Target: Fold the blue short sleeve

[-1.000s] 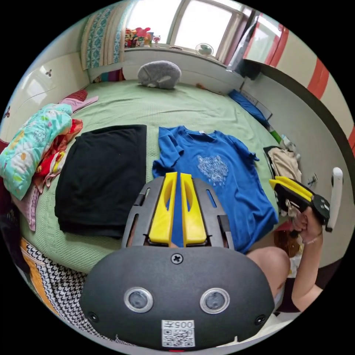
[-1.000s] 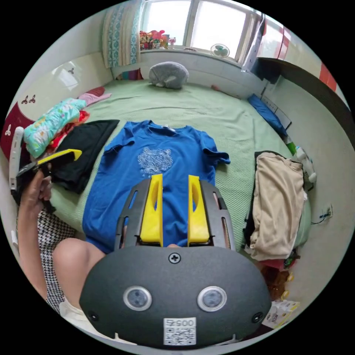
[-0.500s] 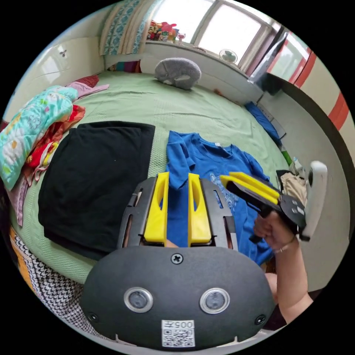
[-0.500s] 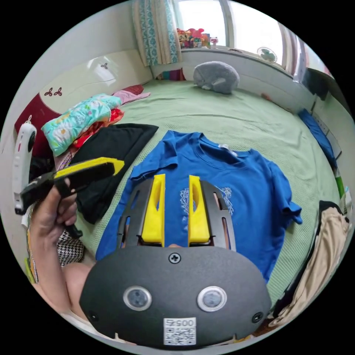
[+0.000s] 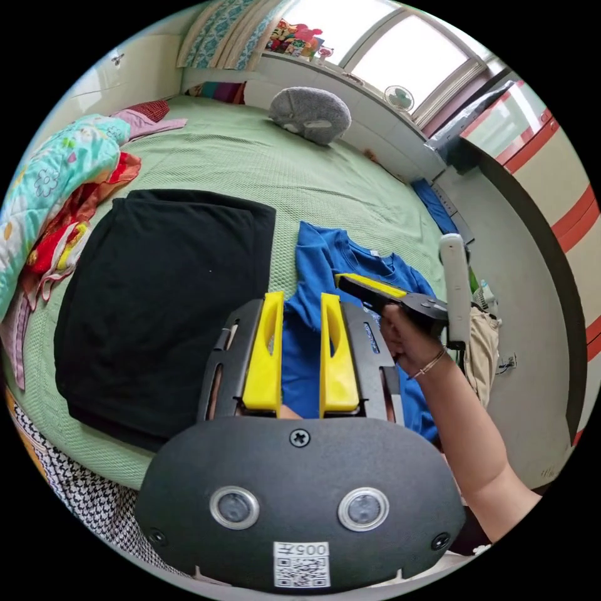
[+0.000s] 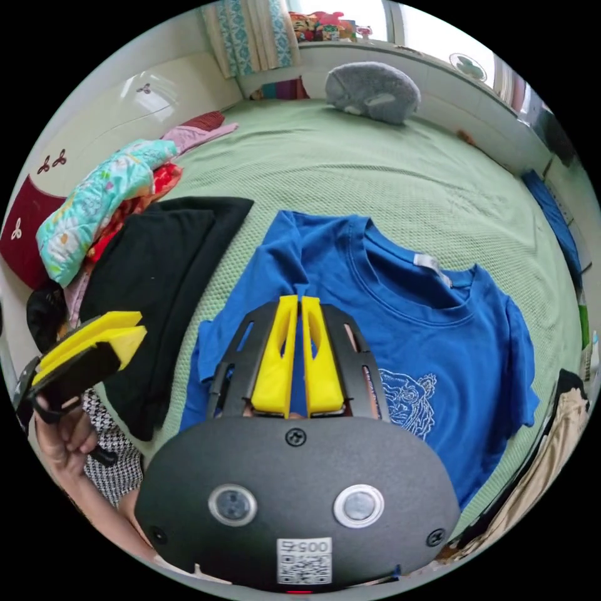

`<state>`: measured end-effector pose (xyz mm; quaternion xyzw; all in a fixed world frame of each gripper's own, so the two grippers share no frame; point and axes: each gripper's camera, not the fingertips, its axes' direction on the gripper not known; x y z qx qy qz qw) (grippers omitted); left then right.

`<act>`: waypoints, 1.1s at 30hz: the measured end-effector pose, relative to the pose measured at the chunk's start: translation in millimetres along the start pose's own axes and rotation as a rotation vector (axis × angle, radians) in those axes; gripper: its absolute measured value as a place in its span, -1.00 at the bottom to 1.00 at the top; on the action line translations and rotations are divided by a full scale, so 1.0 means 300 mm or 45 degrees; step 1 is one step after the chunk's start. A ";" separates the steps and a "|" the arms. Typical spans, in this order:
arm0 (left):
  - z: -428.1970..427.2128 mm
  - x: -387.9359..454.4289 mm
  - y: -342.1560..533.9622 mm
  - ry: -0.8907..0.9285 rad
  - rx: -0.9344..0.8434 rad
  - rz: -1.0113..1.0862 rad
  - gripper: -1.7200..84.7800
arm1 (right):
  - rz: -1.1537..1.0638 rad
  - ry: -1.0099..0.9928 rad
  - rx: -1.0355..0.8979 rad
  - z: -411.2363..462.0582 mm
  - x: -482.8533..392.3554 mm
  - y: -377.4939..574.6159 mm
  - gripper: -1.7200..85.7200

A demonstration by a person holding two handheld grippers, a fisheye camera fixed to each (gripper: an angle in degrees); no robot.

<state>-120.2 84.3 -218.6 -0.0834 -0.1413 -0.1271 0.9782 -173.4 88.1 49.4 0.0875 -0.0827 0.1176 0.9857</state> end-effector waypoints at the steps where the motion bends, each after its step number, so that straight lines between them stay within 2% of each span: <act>1: 0.000 -0.005 -0.003 0.005 0.002 -0.003 -0.72 | -0.023 -0.006 0.018 -0.017 -0.012 -0.013 -0.96; 5: 0.010 -0.015 -0.031 0.034 0.023 -0.006 -0.71 | -0.125 -0.074 0.055 -0.083 -0.119 -0.166 -0.96; 9: 0.040 0.004 -0.063 0.016 0.007 0.045 -0.70 | -0.102 -0.267 -0.079 -0.061 -0.180 -0.352 -0.90; 13: 0.081 0.021 -0.092 0.015 -0.019 0.078 -0.67 | -0.183 -0.279 -0.037 -0.121 -0.194 -0.397 -0.84; 16: 0.126 0.036 -0.123 0.044 -0.054 0.093 -0.64 | -0.258 -0.227 -0.020 -0.159 -0.146 -0.341 -0.82; 20: 0.225 0.057 -0.172 -0.061 -0.110 0.080 -0.62 | -0.157 -0.188 -0.029 -0.167 0.031 -0.184 -0.83; 22: 0.281 0.051 -0.192 -0.059 -0.134 0.033 -0.65 | -0.047 -0.249 0.006 -0.181 0.118 -0.093 -0.83; 25: 0.361 0.041 -0.213 -0.055 -0.232 -0.052 -0.82 | 0.141 -0.311 0.101 -0.213 0.244 0.059 -0.85; 29: 0.321 0.066 -0.222 -0.087 -0.147 -0.067 -0.88 | 0.350 -0.130 0.227 -0.278 0.378 0.228 -0.87; 31: 0.296 0.064 -0.219 -0.105 -0.119 -0.088 -0.88 | 0.437 0.021 0.271 -0.325 0.432 0.273 -0.87; 33: 0.283 0.044 -0.216 -0.087 -0.118 -0.125 -0.88 | 0.515 0.284 0.295 -0.401 0.492 0.310 -0.90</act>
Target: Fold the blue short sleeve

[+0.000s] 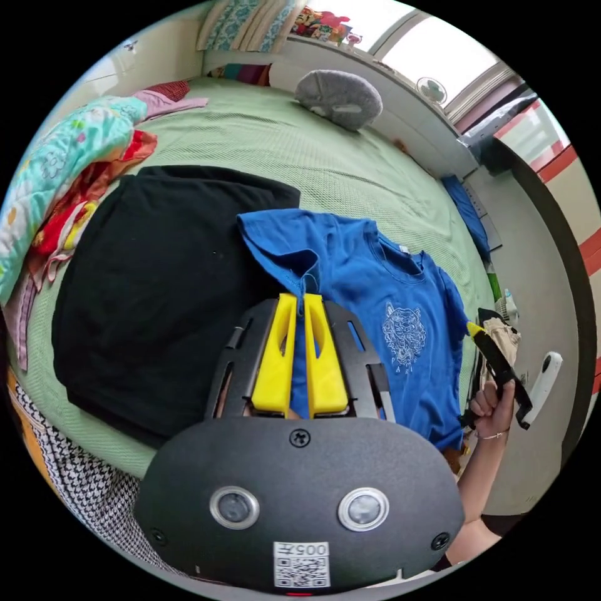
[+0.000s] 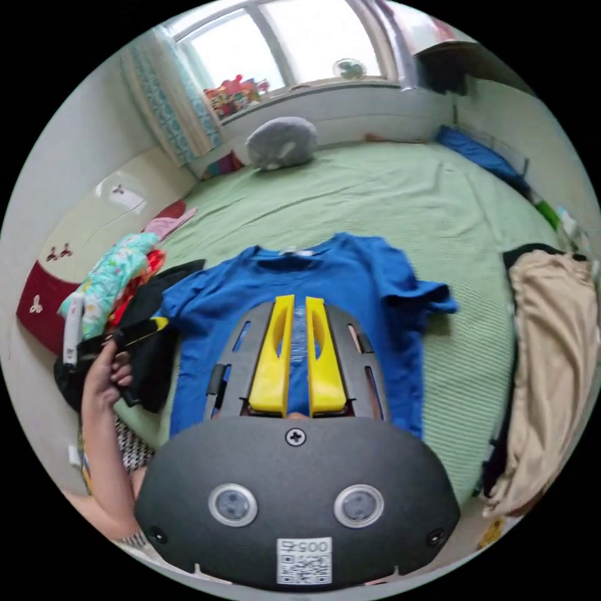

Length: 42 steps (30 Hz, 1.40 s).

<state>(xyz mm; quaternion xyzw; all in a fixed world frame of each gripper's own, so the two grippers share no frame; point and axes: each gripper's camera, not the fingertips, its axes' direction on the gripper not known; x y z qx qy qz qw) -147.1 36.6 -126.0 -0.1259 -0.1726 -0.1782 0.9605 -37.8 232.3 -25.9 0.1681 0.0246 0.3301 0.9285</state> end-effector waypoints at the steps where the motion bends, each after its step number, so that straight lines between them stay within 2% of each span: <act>1: -0.002 -0.007 0.000 -0.001 -0.006 -0.016 -0.88 | -0.005 0.050 0.006 -0.012 0.018 -0.002 -0.90; 4: -0.034 -0.027 0.007 -0.027 0.047 -0.079 -0.87 | 0.036 0.199 0.016 -0.045 0.115 -0.001 -0.89; 8: -0.054 0.031 0.032 -0.149 0.128 -0.079 -0.87 | 0.180 0.005 -0.114 0.014 0.234 0.010 -0.85; 10: -0.048 0.080 0.045 -0.189 0.154 -0.036 -0.87 | 0.146 -0.009 -0.137 0.048 0.239 0.015 -0.82; 13: -0.001 0.193 0.058 -0.124 0.146 0.091 -0.87 | 0.047 0.129 -0.114 0.100 0.219 0.005 -0.77; 19: 0.180 0.461 0.035 0.128 -0.010 0.338 -0.85 | -0.095 0.052 -0.106 0.190 0.180 -0.036 -0.74; 23: 0.281 0.558 0.002 0.120 -0.107 0.397 -0.86 | -0.442 0.153 -0.007 0.154 0.041 -0.009 -0.84; 25: 0.295 0.582 -0.004 0.099 -0.102 0.421 -0.86 | -0.555 0.094 -0.023 0.148 -0.008 0.000 -0.91; 27: 0.315 0.592 -0.016 0.113 -0.112 0.414 -0.86 | -0.674 -0.158 -0.104 0.157 -0.054 0.007 -0.97; 29: 0.329 0.594 -0.024 0.134 -0.123 0.403 -0.86 | -0.693 -0.250 -0.172 0.190 -0.081 0.001 -0.98; 34: 0.327 0.622 -0.031 0.101 -0.111 0.451 -0.85 | -0.558 0.090 -0.134 0.283 -0.117 -0.069 -0.98; 36: 0.320 0.628 -0.028 0.074 -0.096 0.478 -0.85 | -0.418 0.279 -0.011 0.285 -0.090 -0.158 -0.98; 39: 0.316 0.614 -0.031 -0.008 -0.087 0.487 -0.85 | -0.195 0.500 -0.029 0.308 -0.021 -0.290 -0.98; 41: 0.307 0.590 -0.038 -0.019 -0.066 0.457 -0.84 | -0.173 0.507 -0.046 0.302 -0.011 -0.336 -0.97; 42: 0.297 0.569 -0.042 -0.005 -0.050 0.429 -0.83 | -0.245 0.406 -0.043 0.289 -0.030 -0.348 -0.96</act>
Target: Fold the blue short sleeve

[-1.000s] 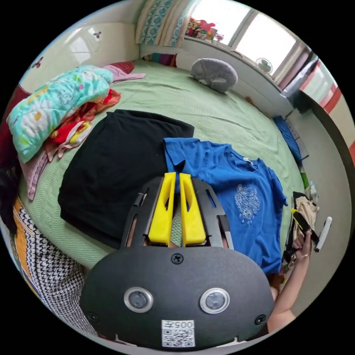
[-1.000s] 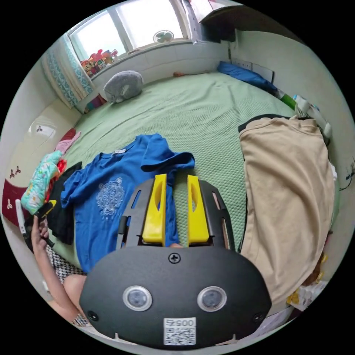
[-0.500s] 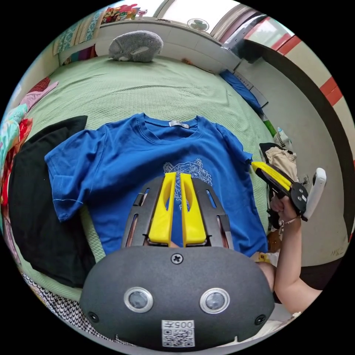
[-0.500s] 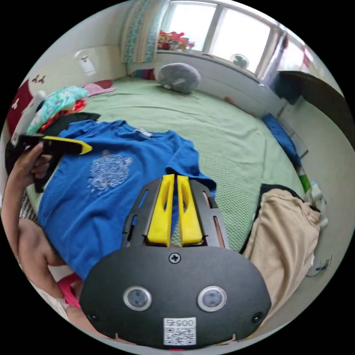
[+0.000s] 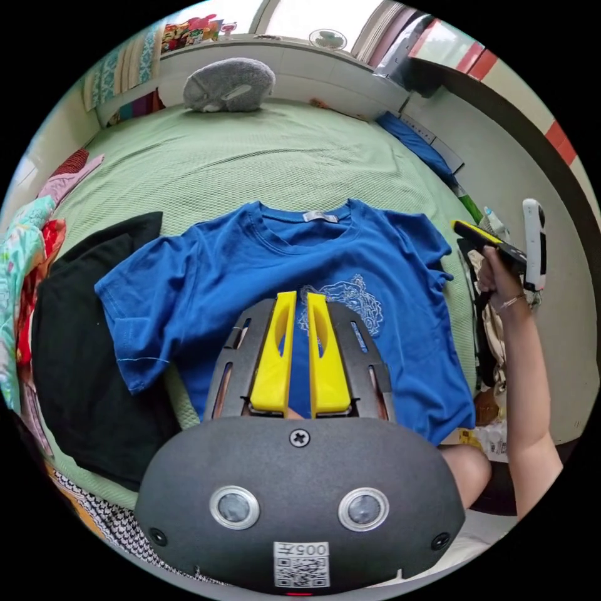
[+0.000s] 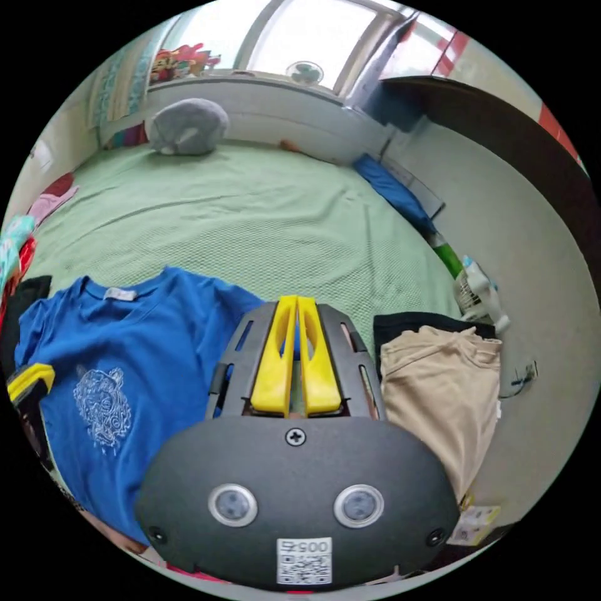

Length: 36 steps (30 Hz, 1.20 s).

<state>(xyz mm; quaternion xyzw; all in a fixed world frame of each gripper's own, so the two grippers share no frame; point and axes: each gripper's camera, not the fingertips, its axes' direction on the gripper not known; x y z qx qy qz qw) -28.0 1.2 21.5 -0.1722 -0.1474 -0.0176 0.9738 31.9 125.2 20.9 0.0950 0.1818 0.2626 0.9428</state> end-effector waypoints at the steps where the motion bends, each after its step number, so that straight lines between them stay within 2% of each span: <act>1: -0.005 -0.011 0.002 0.008 0.008 -0.015 -0.83 | -0.038 -0.054 0.016 -0.010 -0.010 -0.004 -0.96; 5: -0.042 -0.078 0.019 0.015 0.071 -0.098 -0.80 | -0.279 -0.288 0.001 0.000 -0.117 -0.046 -0.78; 8: -0.059 -0.102 0.030 0.041 0.081 -0.116 -0.79 | -0.376 -0.248 -0.086 0.080 -0.200 -0.107 -0.73; 13: -0.094 -0.129 0.048 0.001 0.100 -0.117 -0.79 | -0.271 -0.175 -0.410 0.289 -0.233 -0.183 -0.84; 14: -0.104 -0.142 0.054 0.012 0.107 -0.131 -0.79 | -0.265 -0.177 -0.387 0.299 -0.236 -0.186 -0.92; 17: -0.128 -0.171 0.073 0.052 0.123 -0.154 -0.79 | -0.253 -0.123 -0.323 0.285 -0.233 -0.210 -0.98; 20: -0.161 -0.182 0.087 0.023 0.142 -0.137 -0.79 | -0.030 -0.098 -0.273 0.274 -0.165 -0.254 -0.99; 22: -0.179 -0.193 0.098 -0.006 0.155 -0.136 -0.79 | 0.077 -0.180 -0.324 0.291 -0.138 -0.260 -0.98; 23: -0.188 -0.206 0.106 -0.008 0.152 -0.144 -0.80 | 0.066 -0.202 -0.427 0.317 -0.147 -0.256 -0.97; 24: -0.196 -0.222 0.115 0.002 0.153 -0.159 -0.80 | 0.019 -0.135 -0.443 0.314 -0.162 -0.249 -0.94; 28: -0.227 -0.283 0.147 0.016 0.157 -0.229 -0.80 | 0.003 -0.030 -0.210 0.182 -0.181 -0.229 -0.85; 30: -0.258 -0.318 0.171 0.015 0.181 -0.261 -0.80 | -0.095 -0.209 -0.064 0.077 -0.237 -0.217 -0.81; 36: -0.318 -0.377 0.232 0.011 0.202 -0.315 -0.80 | -0.551 -0.572 0.056 -0.097 -0.620 -0.176 -0.75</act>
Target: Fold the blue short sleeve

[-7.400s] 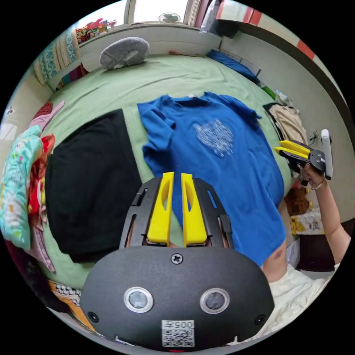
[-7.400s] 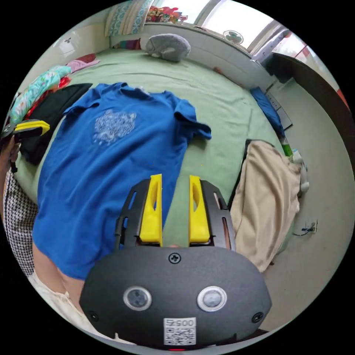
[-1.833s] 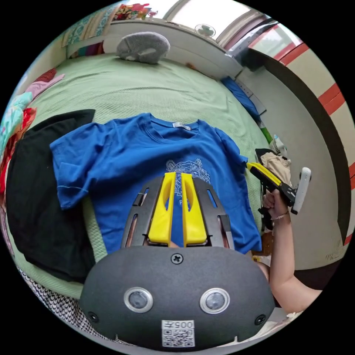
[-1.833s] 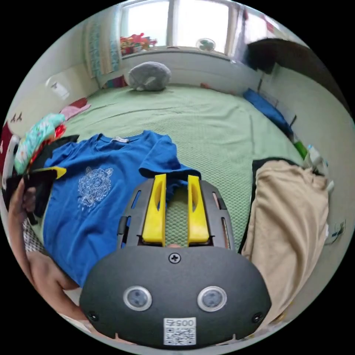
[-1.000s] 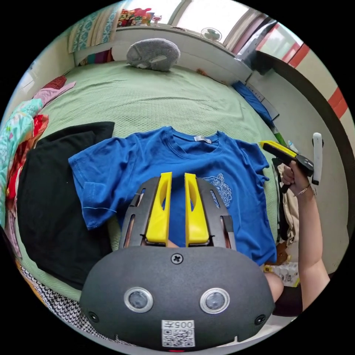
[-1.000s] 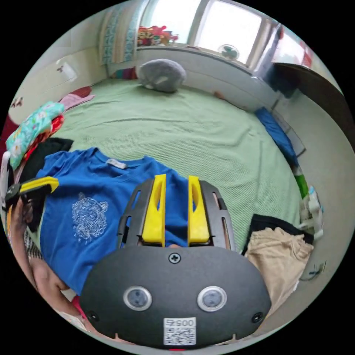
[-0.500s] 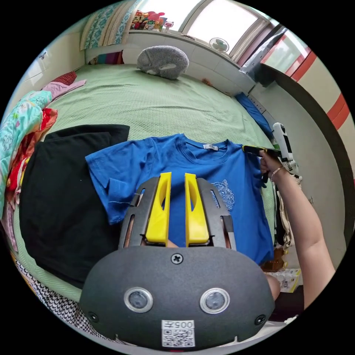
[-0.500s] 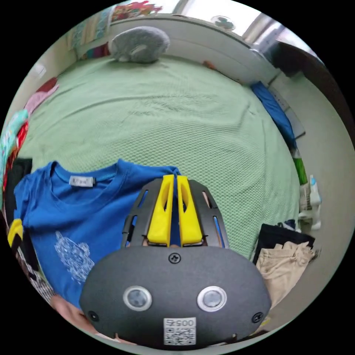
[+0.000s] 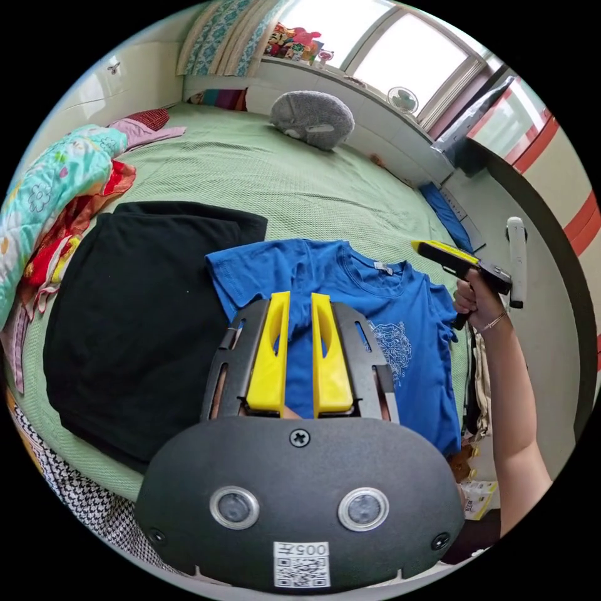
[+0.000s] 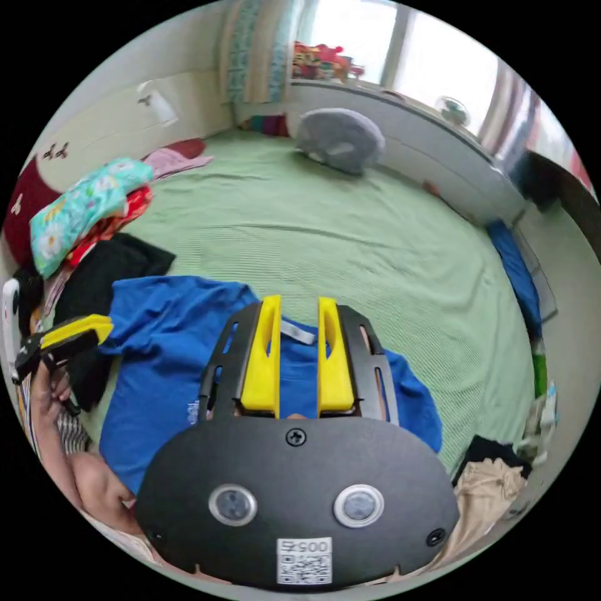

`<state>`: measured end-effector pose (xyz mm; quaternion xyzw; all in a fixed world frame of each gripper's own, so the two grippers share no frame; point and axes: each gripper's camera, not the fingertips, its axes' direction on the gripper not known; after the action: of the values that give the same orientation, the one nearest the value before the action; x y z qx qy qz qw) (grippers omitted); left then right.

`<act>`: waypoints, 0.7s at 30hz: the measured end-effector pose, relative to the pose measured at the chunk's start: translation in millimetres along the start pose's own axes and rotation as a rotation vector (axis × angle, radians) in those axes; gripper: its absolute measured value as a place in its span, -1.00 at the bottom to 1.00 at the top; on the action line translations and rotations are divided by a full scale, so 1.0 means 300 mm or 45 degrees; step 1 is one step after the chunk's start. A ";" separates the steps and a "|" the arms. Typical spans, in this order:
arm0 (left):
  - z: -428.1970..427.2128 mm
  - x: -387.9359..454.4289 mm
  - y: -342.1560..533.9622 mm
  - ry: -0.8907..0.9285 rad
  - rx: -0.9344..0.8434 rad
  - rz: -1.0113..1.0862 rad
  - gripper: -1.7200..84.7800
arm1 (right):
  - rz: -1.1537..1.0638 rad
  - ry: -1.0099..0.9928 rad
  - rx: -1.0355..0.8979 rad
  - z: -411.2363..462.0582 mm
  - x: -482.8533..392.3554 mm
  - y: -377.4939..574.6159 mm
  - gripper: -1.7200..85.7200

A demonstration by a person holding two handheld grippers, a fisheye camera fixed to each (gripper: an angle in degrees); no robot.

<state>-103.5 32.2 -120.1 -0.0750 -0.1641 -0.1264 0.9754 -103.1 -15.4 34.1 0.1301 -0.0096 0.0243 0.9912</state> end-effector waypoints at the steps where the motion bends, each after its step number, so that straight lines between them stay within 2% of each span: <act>1: -0.007 -0.006 0.004 -0.002 0.001 -0.004 -0.80 | -0.036 -0.031 0.006 0.009 -0.042 -0.013 -0.75; 5: -0.054 -0.045 0.035 -0.014 0.001 -0.034 -0.81 | -0.199 -0.164 -0.071 0.132 -0.286 -0.090 -0.77; 10: -0.099 -0.081 0.068 0.039 0.012 -0.064 -0.81 | -0.267 0.015 -0.243 0.308 -0.432 -0.090 -0.84; 12: -0.114 -0.086 0.079 0.046 0.010 -0.058 -0.81 | -0.163 0.025 -0.142 0.298 -0.436 -0.081 -0.95; 17: -0.142 -0.086 0.106 0.061 0.007 -0.054 -0.81 | 0.251 -0.067 -0.033 0.277 -0.347 -0.106 -0.98; 19: -0.151 -0.081 0.119 0.082 0.007 -0.056 -0.81 | 0.279 -0.162 -0.045 0.270 -0.335 -0.111 -0.97; 21: -0.163 -0.062 0.135 0.098 0.009 -0.039 -0.81 | 0.229 -0.161 -0.164 0.254 -0.343 -0.115 -0.89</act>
<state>-94.8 66.0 -176.4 -0.0641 -0.1282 -0.1436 0.9792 -205.2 -73.0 96.2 0.0659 -0.0853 0.1042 0.9887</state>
